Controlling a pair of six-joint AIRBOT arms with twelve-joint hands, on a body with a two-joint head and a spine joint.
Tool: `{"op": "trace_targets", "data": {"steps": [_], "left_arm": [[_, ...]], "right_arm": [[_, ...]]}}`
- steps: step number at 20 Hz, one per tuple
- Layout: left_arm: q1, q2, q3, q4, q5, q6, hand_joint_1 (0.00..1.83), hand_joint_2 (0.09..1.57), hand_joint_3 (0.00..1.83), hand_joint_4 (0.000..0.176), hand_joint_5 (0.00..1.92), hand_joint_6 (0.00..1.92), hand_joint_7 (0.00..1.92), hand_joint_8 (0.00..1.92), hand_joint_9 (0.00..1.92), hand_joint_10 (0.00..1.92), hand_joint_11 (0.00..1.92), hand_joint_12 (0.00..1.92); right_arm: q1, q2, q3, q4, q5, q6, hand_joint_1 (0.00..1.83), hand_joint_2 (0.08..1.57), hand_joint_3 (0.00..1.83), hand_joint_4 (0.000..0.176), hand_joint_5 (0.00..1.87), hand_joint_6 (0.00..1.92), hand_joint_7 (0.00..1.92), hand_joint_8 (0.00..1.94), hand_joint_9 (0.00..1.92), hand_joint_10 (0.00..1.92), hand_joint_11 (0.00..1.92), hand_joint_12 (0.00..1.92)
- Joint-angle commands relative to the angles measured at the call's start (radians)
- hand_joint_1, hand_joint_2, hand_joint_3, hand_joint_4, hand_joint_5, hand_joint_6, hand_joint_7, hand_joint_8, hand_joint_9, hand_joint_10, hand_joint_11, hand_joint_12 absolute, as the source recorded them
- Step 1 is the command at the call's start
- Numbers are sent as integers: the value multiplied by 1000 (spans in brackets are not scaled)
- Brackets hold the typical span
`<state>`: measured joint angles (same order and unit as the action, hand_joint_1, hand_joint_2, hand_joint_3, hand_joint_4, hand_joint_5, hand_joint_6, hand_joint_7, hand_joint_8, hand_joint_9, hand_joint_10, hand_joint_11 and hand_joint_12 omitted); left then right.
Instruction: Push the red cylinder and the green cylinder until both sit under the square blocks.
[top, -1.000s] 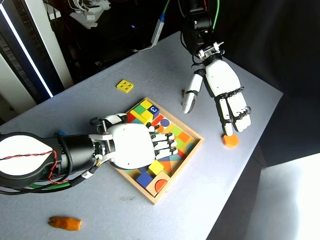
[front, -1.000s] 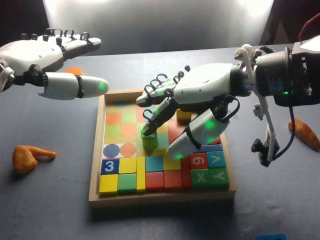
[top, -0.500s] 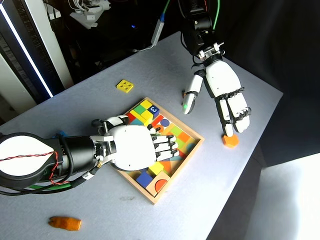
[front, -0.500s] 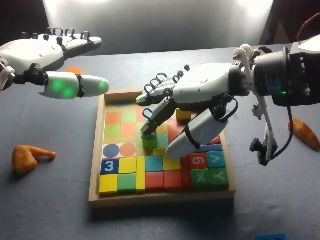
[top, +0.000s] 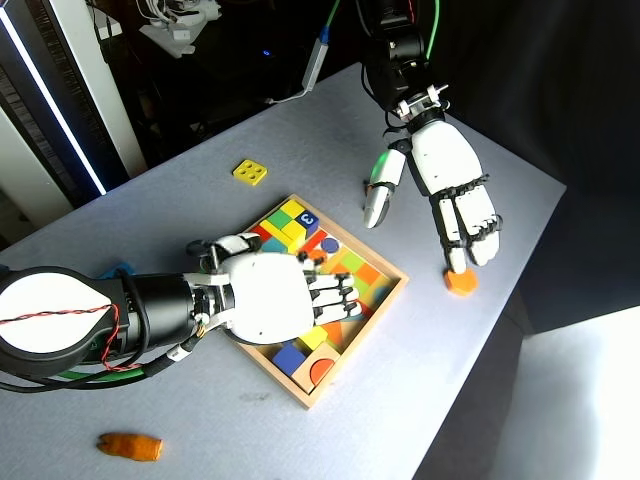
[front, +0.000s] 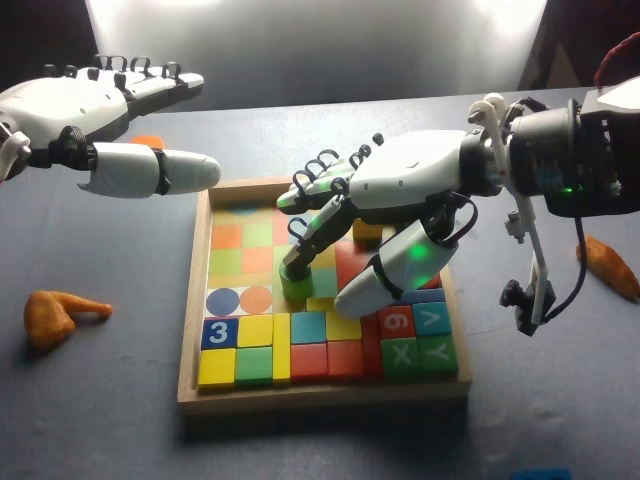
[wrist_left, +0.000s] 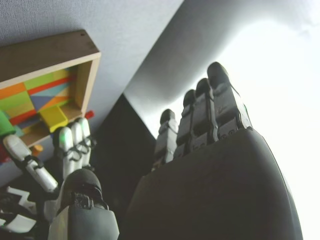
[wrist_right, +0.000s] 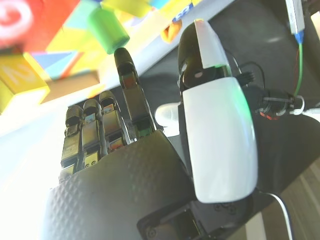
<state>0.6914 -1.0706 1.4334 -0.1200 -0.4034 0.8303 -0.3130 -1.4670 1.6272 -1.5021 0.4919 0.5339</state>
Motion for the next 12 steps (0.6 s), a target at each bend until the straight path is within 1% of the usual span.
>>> {"op": "trace_targets", "data": {"steps": [1,2,3,4,5,6,7,8,9,10,11,12], "left_arm": [[-13,-2,4,-9,-114,0,0,1021,2,156,0,0,0,0,0,0,0,240],[-13,-2,4,-9,-114,0,0,1012,0,157,0,0,0,0,0,0,0,241],[-13,-2,5,-9,-114,0,0,1003,0,164,0,0,0,0,0,0,0,243],[-13,-2,5,-9,-114,0,0,982,0,165,0,0,0,0,0,0,0,280],[-13,-2,5,-9,-114,0,0,979,0,158,0,0,0,0,0,0,0,325],[-12,-2,4,-9,-114,0,0,1006,4,157,0,0,0,0,0,0,0,280],[-12,-2,4,-9,-113,0,0,997,0,162,0,0,0,0,0,0,0,272],[-10,-1,4,-9,-113,0,0,1001,0,169,0,0,0,0,0,0,0,290],[-9,-1,4,-9,-113,0,0,1013,5,160,0,0,0,0,0,0,0,296],[-9,0,4,-9,-113,0,0,1012,4,160,0,0,0,0,0,0,0,296],[-8,0,4,-9,-113,0,0,1014,4,166,0,0,0,0,0,0,0,295],[-7,1,4,-9,-113,0,0,1019,3,162,0,0,0,0,0,0,0,279]], "right_arm": [[0,3,4,38,22,4,305,1057,0,151,564,2,30,1,0,0,0,305],[-1,3,4,38,22,5,305,1060,0,151,566,2,32,1,0,0,0,295],[-2,3,4,37,23,8,301,1060,0,151,566,1,32,0,0,0,0,280],[-3,3,4,32,24,11,287,1061,1,148,570,2,33,0,0,0,0,276],[-2,3,4,26,26,17,281,1063,1,148,572,1,28,2,0,0,0,250],[-2,3,5,19,29,23,282,1061,0,146,579,4,30,3,0,0,0,244],[-2,4,5,10,32,30,298,1060,0,144,588,6,36,5,0,0,0,239],[-2,5,6,0,35,39,302,1061,0,148,590,7,38,5,0,0,0,237],[-1,6,7,-7,38,46,306,1062,0,146,590,4,31,2,0,0,0,197],[0,7,8,-10,39,49,314,1064,1,143,593,4,31,2,0,0,0,193],[2,9,8,-17,44,55,301,1068,2,147,588,1,22,0,0,0,0,191],[4,11,8,-21,46,58,285,1074,2,142,591,1,32,2,0,0,0,219]]}}
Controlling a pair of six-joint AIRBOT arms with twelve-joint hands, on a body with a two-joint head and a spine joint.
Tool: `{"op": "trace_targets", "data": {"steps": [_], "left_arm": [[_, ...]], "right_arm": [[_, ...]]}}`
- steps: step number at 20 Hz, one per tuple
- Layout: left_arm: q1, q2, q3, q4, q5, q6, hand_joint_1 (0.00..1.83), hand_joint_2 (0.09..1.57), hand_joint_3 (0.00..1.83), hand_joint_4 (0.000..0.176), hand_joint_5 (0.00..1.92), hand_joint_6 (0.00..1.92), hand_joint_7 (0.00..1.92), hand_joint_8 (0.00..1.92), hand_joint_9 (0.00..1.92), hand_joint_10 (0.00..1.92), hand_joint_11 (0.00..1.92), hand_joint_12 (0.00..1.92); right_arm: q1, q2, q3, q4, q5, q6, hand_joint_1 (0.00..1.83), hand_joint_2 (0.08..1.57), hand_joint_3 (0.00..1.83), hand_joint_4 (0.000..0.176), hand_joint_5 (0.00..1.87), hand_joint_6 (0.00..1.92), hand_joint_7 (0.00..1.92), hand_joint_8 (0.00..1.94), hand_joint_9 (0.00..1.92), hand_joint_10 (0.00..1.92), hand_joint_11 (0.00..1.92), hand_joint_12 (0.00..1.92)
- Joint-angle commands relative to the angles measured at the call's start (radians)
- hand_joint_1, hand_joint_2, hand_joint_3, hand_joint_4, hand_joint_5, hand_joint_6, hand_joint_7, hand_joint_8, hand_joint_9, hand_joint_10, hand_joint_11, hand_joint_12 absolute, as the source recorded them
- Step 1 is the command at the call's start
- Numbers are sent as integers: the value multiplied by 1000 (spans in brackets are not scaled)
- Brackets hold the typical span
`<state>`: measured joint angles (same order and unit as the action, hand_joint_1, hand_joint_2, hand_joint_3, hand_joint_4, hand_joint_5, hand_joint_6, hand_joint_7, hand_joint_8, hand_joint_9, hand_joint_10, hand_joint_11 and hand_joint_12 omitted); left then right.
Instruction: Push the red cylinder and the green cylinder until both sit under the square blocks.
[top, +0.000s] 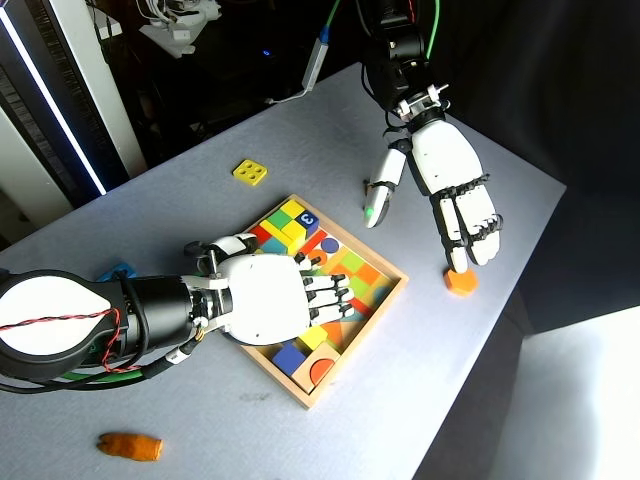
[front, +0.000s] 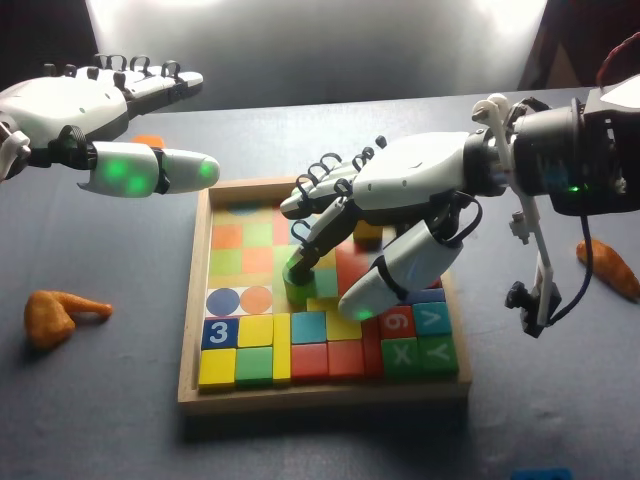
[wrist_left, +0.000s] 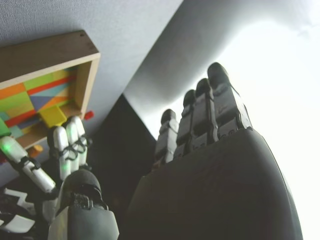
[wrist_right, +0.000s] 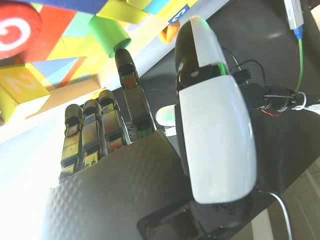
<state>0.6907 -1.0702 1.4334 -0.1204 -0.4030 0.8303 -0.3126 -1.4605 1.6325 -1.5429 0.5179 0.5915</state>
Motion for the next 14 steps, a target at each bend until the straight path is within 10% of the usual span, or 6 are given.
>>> {"op": "trace_targets", "data": {"steps": [1,14], "left_arm": [[-5,2,3,-9,-114,0,0,1022,4,145,0,0,0,0,0,0,0,275],[0,8,0,-10,-114,0,0,1040,3,125,9,2,0,0,6,1,0,390]], "right_arm": [[6,6,2,14,23,5,276,1075,2,147,592,1,33,1,0,0,0,169],[7,44,0,-12,49,54,267,1083,2,145,610,5,35,3,0,0,0,149]]}}
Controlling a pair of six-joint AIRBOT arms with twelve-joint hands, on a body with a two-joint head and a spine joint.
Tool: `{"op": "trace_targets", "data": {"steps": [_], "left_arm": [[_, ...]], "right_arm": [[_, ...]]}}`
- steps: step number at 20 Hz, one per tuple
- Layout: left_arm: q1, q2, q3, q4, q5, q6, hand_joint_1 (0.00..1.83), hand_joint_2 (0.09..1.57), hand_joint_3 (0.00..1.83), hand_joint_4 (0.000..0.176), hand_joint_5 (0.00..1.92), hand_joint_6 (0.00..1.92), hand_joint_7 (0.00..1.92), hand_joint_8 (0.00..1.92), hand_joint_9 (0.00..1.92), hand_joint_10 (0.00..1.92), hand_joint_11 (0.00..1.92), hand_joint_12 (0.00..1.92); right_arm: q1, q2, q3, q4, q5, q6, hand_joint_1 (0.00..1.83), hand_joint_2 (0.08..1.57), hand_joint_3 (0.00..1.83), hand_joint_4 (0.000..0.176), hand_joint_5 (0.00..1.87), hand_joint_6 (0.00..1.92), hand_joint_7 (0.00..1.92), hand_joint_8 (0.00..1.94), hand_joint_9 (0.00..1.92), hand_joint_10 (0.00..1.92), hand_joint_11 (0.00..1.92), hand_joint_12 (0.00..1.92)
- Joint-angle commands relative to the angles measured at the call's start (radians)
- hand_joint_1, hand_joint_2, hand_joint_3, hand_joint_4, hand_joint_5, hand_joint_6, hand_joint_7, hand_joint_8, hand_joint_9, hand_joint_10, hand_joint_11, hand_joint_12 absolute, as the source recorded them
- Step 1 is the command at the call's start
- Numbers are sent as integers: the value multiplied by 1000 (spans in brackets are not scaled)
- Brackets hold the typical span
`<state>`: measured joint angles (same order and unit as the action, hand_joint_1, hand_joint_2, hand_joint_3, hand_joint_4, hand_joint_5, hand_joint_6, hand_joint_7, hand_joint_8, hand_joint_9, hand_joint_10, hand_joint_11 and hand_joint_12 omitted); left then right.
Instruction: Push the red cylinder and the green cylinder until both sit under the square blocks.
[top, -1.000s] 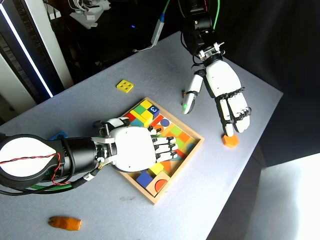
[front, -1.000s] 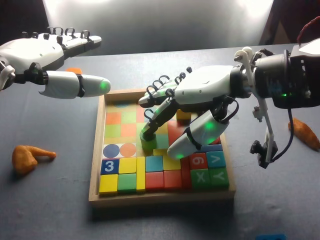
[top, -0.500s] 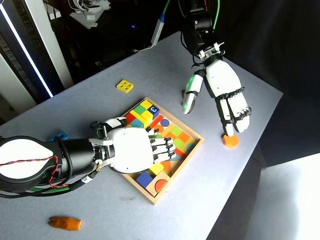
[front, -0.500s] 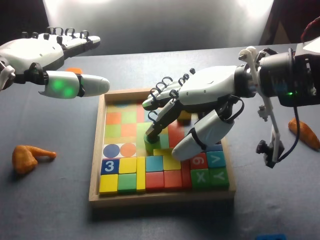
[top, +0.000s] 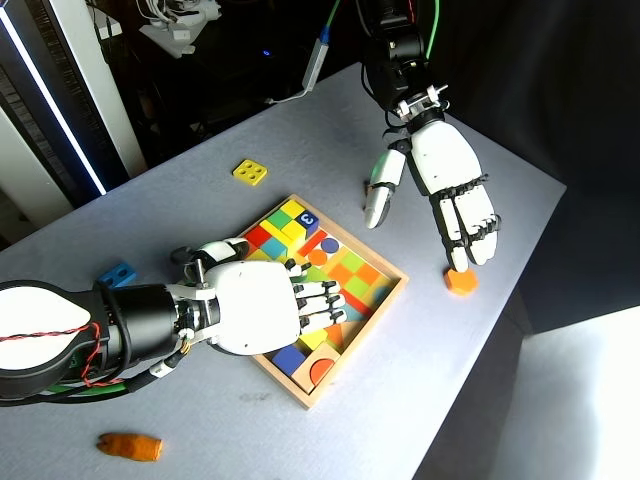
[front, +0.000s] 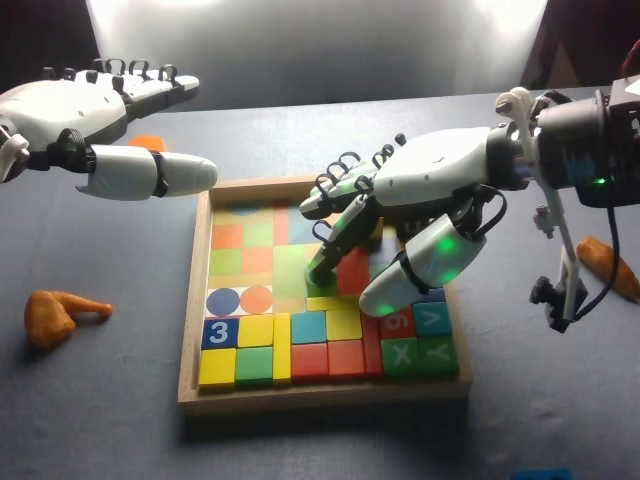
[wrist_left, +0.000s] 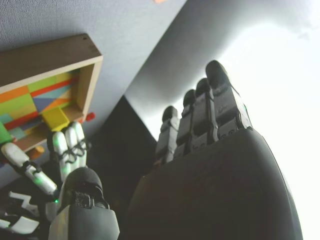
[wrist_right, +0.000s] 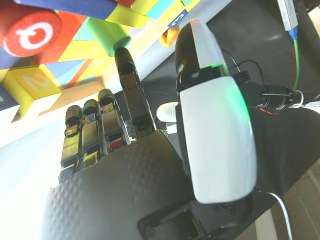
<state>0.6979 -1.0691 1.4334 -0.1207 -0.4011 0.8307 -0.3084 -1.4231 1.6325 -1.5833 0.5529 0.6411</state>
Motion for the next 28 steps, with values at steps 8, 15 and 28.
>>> {"op": "trace_targets", "data": {"steps": [8,15,28], "left_arm": [[1,12,-3,-16,-119,-1,0,1019,0,124,3,0,0,0,11,2,0,408],[7,15,-4,-20,-120,-1,0,1036,0,123,7,1,0,0,26,3,0,430],[13,20,-8,-30,-122,-1,0,1108,2,131,11,1,0,0,75,9,0,583]], "right_arm": [[-2,46,-23,18,22,16,312,1072,1,125,654,1,59,1,0,0,0,277],[-11,85,-44,0,24,42,314,1075,3,96,695,7,88,7,0,0,0,233],[-10,133,-75,-27,24,70,343,1078,1,90,708,1,92,2,0,0,0,329]]}}
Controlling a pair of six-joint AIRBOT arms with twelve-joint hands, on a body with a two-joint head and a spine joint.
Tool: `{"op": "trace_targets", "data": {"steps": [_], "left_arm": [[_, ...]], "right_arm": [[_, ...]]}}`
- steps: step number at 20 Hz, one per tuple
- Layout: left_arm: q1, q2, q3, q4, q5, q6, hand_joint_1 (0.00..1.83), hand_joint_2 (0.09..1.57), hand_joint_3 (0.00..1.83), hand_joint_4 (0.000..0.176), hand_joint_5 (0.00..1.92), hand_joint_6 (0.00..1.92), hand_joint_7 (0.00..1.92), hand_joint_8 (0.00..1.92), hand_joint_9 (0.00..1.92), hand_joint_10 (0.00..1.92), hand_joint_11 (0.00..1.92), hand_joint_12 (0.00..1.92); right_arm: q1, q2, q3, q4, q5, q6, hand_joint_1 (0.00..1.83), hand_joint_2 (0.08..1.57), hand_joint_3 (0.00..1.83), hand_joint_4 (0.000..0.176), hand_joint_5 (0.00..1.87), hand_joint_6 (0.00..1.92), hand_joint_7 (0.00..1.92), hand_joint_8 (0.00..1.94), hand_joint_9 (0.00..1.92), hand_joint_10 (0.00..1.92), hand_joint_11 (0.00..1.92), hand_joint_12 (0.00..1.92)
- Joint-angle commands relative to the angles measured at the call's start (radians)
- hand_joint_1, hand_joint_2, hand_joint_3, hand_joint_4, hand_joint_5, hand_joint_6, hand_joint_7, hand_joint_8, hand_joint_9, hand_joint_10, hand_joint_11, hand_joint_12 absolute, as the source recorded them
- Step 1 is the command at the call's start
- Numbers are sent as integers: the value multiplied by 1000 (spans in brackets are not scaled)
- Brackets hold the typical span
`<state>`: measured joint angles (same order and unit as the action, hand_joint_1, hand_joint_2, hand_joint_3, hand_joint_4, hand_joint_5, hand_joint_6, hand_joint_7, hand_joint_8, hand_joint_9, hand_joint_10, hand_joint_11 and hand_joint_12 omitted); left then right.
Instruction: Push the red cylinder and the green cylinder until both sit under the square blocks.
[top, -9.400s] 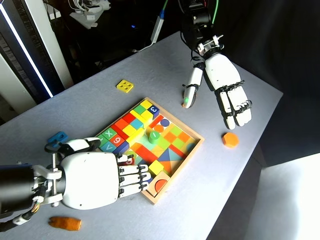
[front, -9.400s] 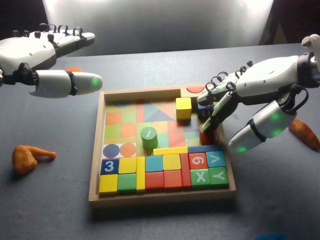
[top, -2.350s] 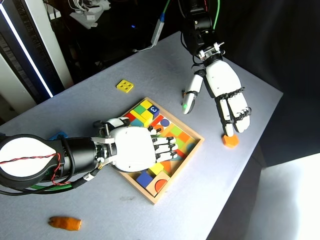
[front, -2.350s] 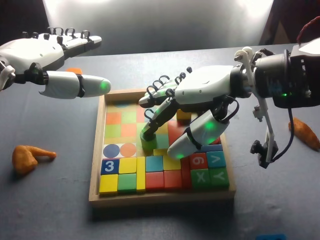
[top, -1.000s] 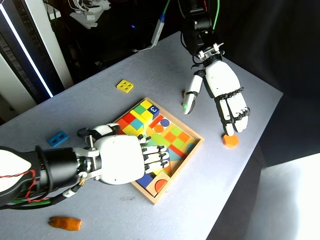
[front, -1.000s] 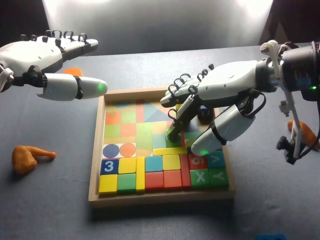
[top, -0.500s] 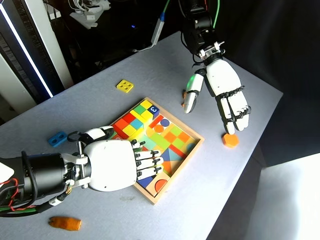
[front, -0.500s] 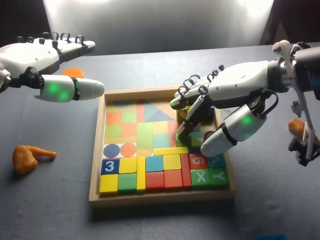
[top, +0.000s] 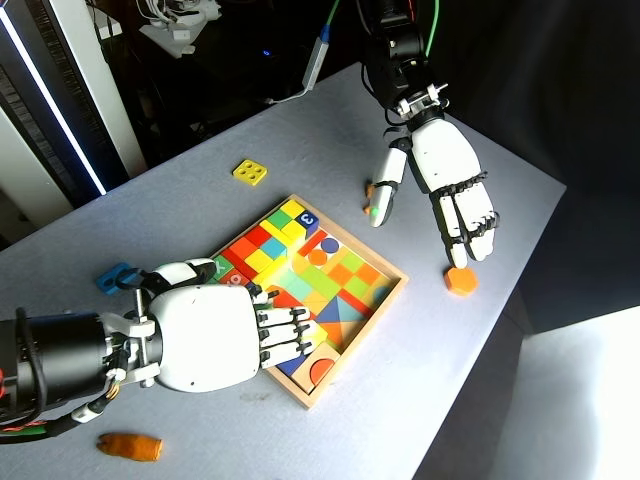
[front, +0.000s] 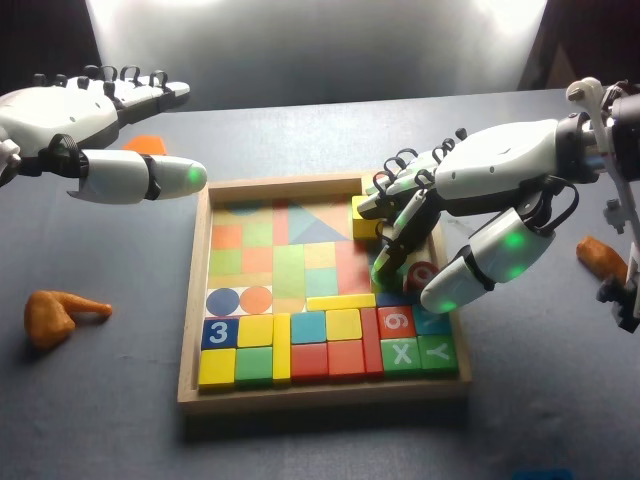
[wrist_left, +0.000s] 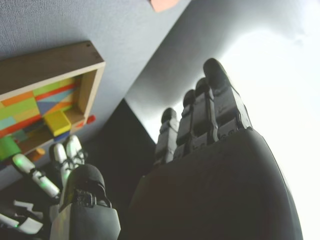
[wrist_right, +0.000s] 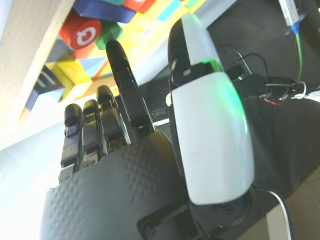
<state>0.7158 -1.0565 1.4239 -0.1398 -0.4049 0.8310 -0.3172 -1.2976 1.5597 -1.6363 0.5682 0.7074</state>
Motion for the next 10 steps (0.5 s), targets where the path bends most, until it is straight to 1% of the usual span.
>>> {"op": "trace_targets", "data": {"steps": [1,2,3,4,5,6,7,8,9,10], "left_arm": [[-4,9,1,-11,-119,-1,0,1104,0,136,10,1,0,0,72,6,0,597],[-3,10,0,-12,-120,-1,0,1091,0,148,11,1,0,0,73,6,0,601],[-2,11,0,-15,-121,-1,0,1082,0,152,8,0,0,0,72,3,0,622],[-1,12,-1,-15,-121,-1,0,1094,0,147,3,1,0,0,79,4,0,656],[0,12,-1,-16,-122,-1,0,1097,1,141,3,0,0,0,72,2,0,636],[1,12,-1,-17,-122,-1,0,1100,1,130,8,1,0,0,60,3,0,572],[2,12,-1,-17,-122,-1,0,1073,0,151,11,1,0,0,73,6,0,620],[2,12,-1,-18,-122,-1,0,1061,0,152,12,0,0,0,42,12,0,528],[2,12,-1,-19,-122,-1,0,1064,0,157,13,0,0,0,31,7,0,482],[2,12,-1,-20,-122,-1,0,1060,0,165,11,2,0,0,48,9,0,558]], "right_arm": [[-2,10,-4,24,9,6,351,1079,0,89,707,0,95,2,0,0,0,334],[-2,11,-5,22,9,8,366,1078,0,92,711,2,99,3,0,0,0,331],[-2,14,-7,20,9,11,363,1079,0,90,710,1,98,2,0,0,0,326],[-3,16,-8,19,9,12,367,1080,0,81,712,1,99,1,0,0,0,309],[-4,18,-10,19,10,13,343,1085,3,91,700,0,96,0,0,0,0,305],[-5,21,-13,18,11,15,343,1084,1,95,699,1,95,0,0,0,0,302],[-6,25,-16,17,11,17,327,1083,1,100,693,0,89,0,0,0,0,294],[-6,30,-21,15,12,19,348,1075,0,98,700,3,94,2,0,0,0,295],[-6,35,-26,12,11,21,358,1072,0,98,703,4,96,3,0,0,0,298],[-7,38,-30,10,12,23,369,1070,0,90,716,4,112,4,0,0,0,342]]}}
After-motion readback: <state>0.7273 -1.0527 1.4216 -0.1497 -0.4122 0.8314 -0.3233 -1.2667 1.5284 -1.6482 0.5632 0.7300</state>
